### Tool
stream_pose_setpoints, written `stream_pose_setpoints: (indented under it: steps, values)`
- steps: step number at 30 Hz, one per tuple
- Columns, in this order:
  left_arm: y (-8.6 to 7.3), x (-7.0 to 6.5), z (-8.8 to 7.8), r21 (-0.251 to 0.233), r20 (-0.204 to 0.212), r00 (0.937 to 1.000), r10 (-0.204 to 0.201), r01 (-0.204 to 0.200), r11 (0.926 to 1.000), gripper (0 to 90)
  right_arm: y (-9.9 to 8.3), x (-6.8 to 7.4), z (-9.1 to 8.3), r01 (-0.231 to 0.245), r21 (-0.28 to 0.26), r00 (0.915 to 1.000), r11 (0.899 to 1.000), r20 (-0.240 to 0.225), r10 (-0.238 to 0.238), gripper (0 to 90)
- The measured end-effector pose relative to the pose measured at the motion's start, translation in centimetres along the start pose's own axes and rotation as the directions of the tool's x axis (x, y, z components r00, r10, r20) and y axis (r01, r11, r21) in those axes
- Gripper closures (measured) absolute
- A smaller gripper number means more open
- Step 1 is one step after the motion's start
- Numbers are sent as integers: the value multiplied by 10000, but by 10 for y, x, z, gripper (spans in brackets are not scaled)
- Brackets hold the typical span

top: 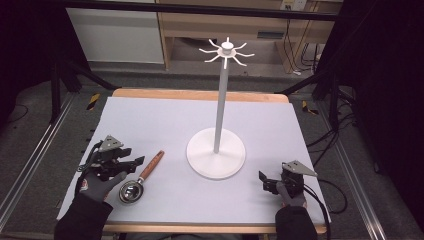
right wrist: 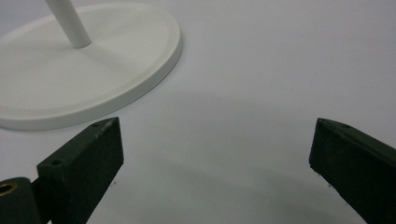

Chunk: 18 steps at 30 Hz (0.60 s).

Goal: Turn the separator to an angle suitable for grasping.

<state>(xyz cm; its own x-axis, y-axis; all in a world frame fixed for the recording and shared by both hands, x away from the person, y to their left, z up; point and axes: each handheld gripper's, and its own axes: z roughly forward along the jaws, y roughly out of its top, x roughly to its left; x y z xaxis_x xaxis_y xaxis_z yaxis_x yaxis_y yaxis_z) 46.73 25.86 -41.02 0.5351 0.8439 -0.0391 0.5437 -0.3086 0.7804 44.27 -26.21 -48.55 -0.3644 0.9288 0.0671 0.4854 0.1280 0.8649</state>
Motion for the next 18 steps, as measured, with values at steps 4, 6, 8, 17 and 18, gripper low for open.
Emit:
stream_pose_setpoints:
  steps: [4,6,8,17,18]
  values:
    - [3,-5,8,272,-9,9997,232,-231,9994,426,0,0,0,10,17,10000,10000,-13,-10,32]
    - [3,-6,10,393,-1,9995,303,-302,9988,434,0,0,0,6,19,10000,10000,-1,-6,34]
    - [4,-10,17,672,68,9990,438,-441,9968,450,0,0,1,-10,33,10000,10000,44,9,43]
    - [2,-16,37,1475,88,9971,759,-764,9861,485,1,-1,1,-65,126,10000,9999,-32,65,43]
    - [1,-16,40,1565,70,9969,782,-783,9846,494,1,-1,1,-82,142,10000,9999,-13,82,43]
